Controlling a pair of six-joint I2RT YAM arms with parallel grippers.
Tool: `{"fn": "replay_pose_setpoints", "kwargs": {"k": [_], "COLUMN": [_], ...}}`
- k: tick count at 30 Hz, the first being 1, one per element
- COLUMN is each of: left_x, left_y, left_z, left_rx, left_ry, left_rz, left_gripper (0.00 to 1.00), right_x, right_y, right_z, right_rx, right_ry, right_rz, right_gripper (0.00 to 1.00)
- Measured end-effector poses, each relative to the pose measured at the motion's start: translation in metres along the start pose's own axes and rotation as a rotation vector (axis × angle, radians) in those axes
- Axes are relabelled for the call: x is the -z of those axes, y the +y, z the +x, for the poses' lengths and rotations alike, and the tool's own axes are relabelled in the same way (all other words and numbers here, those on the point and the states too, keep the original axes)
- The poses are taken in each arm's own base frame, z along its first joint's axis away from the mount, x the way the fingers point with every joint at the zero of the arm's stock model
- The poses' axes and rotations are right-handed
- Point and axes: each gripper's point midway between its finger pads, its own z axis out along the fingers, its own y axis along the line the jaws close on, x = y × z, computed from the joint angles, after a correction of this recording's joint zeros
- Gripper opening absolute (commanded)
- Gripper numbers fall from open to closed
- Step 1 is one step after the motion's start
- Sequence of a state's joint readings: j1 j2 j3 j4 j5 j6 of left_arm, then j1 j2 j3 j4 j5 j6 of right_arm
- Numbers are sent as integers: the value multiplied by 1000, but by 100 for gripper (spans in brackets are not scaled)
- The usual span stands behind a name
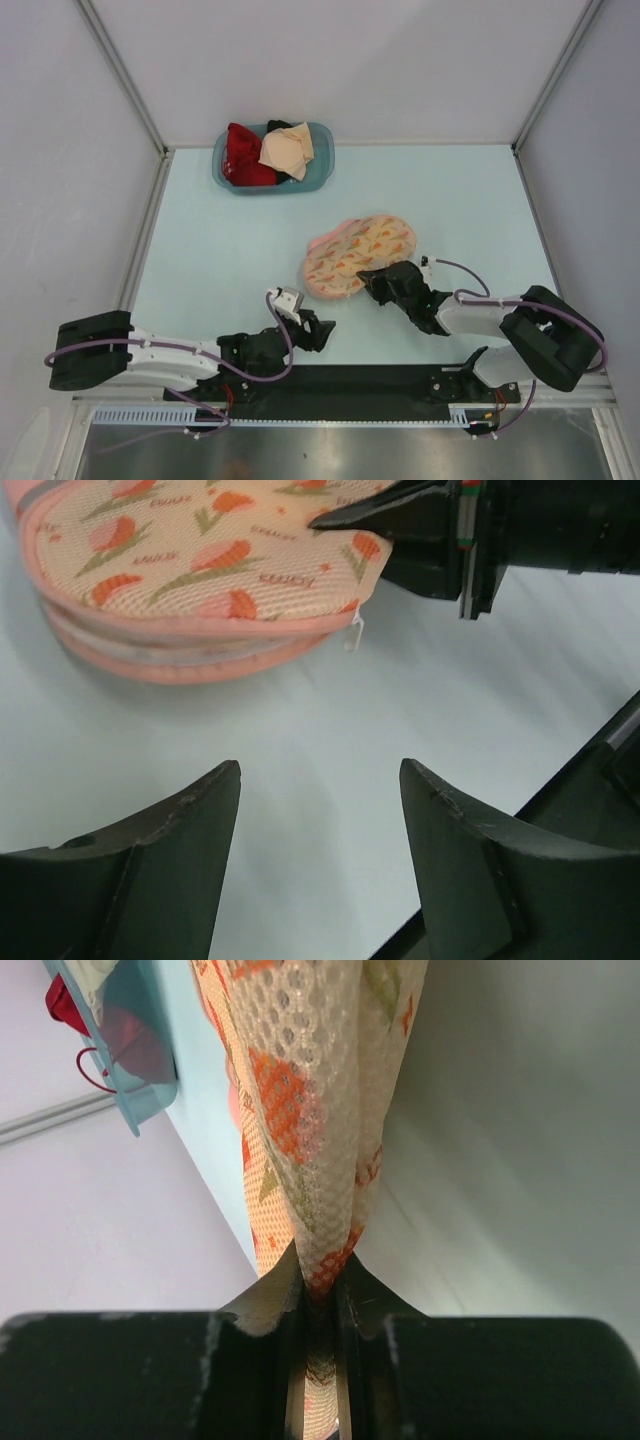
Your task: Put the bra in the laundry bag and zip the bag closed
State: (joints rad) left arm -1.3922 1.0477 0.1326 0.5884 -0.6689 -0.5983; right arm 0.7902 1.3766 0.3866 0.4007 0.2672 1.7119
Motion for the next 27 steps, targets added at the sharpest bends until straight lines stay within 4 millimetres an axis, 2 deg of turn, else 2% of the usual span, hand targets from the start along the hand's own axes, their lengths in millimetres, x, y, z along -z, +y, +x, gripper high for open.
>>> {"fn": "replay_pose_setpoints", "kwargs": {"k": [6,13,19,27], "left_x": [-19,-34,-44,-64], "left_y": [1,-8,-16,-26], "left_z": [-16,-3,-20,-33], "left_rx": [-7,-49,-38,-71], "left_ry": [-58,-42,-109,-134], "left_rz": [24,58,84,83], "left_gripper": [70,69,67,61], "right_x": [4,7,12,17], "right_y": [11,10,13,17], "right_z": [8,11,8,12], "right_rx": [-47,-102,-130,-154], "right_ry": [-14,-37,-55,-57], "right_rz": [9,25,25,20], "right_gripper": [12,11,11,10]}}
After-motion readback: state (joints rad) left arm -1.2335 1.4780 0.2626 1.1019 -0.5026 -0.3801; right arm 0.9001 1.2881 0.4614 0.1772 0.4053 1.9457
